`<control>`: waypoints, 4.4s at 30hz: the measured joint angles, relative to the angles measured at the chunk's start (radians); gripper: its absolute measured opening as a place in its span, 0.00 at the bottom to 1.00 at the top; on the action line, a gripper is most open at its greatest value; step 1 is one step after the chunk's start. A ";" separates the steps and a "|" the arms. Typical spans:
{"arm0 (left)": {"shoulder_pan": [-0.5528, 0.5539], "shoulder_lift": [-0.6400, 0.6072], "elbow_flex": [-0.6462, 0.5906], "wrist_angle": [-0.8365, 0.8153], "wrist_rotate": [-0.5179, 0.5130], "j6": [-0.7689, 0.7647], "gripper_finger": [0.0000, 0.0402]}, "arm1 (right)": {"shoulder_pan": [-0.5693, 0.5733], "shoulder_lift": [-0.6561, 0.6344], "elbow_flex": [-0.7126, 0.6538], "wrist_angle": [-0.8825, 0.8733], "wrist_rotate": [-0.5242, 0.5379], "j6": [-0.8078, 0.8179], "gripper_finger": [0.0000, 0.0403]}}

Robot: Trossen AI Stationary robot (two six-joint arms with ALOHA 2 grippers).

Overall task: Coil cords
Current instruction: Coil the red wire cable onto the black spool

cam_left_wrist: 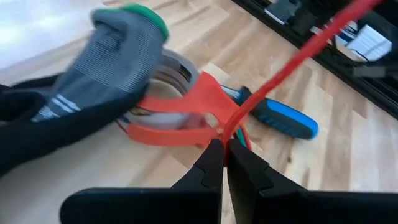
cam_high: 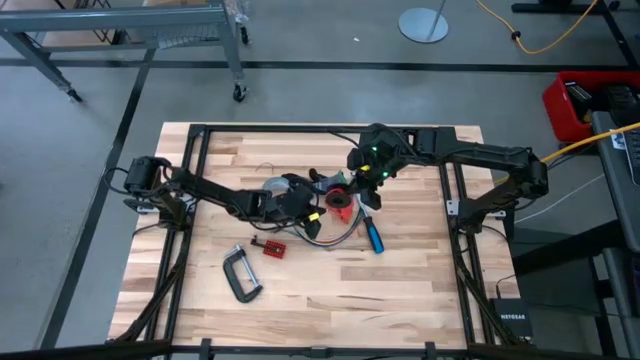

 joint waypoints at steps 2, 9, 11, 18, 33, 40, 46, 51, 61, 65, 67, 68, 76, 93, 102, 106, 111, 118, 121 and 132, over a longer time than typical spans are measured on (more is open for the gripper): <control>0.010 0.000 0.000 0.001 -0.013 0.003 0.00 | 0.000 0.000 0.000 0.000 -0.019 0.000 0.01; 0.046 0.000 0.000 0.004 -0.035 0.004 0.00 | 0.000 0.000 -0.001 -0.013 -0.054 0.000 0.01; 0.056 0.000 0.000 0.012 -0.038 0.010 0.00 | 0.000 0.000 -0.001 -0.013 -0.057 0.000 0.01; 0.066 0.002 -0.003 0.183 -0.053 0.030 0.00 | 0.001 -0.006 0.000 0.019 -0.003 0.000 0.01; 0.032 0.002 -0.002 0.261 -0.010 0.013 0.00 | 0.001 -0.004 0.000 0.054 0.312 -0.005 0.01; 0.037 0.002 -0.001 0.258 -0.011 0.044 0.00 | 0.001 -0.003 0.000 0.045 0.324 -0.005 0.01; 0.054 0.001 0.000 0.150 -0.017 0.040 0.00 | 0.001 -0.002 0.000 0.045 0.246 -0.004 0.01; 0.065 0.000 0.001 0.058 -0.060 0.040 0.00 | 0.001 -0.001 0.000 0.045 0.172 -0.003 0.01; 0.074 0.000 0.000 0.025 -0.044 0.034 0.05 | 0.000 -0.001 0.000 0.054 0.123 -0.003 0.01; 0.072 0.000 0.000 0.025 0.040 0.075 0.15 | 0.000 -0.001 0.000 0.057 0.123 -0.003 0.01; 0.071 0.000 0.000 0.026 0.073 0.072 0.21 | 0.000 -0.001 0.000 0.057 0.126 -0.003 0.01; 0.071 0.000 0.000 0.026 0.088 0.068 0.24 | 0.000 -0.001 0.000 0.057 0.137 -0.004 0.01; 0.055 0.000 0.000 0.035 0.252 -0.021 0.39 | 0.000 -0.001 0.000 0.053 0.364 -0.025 0.01; 0.007 0.000 0.000 0.273 0.047 -0.018 0.39 | 0.000 -0.002 0.000 0.045 0.641 -0.078 0.01; 0.021 0.000 -0.001 0.530 -0.193 -0.034 0.38 | 0.001 -0.002 0.000 0.044 0.707 -0.079 0.01; 0.046 0.000 -0.001 0.619 -0.195 -0.035 0.37 | 0.001 -0.002 0.000 0.046 0.708 -0.079 0.01; 0.062 0.000 -0.001 0.666 -0.196 -0.039 0.37 | 0.001 -0.002 0.000 0.047 0.708 -0.079 0.01; 0.063 0.000 -0.001 0.688 -0.195 -0.057 0.37 | 0.001 -0.002 0.000 0.049 0.708 -0.079 0.01; 0.056 0.000 -0.001 0.686 -0.195 -0.058 0.37 | 0.001 -0.002 0.000 0.049 0.707 -0.079 0.01; 0.074 0.000 -0.001 0.688 -0.195 -0.056 0.37 | 0.001 -0.002 0.000 0.049 0.692 -0.078 0.01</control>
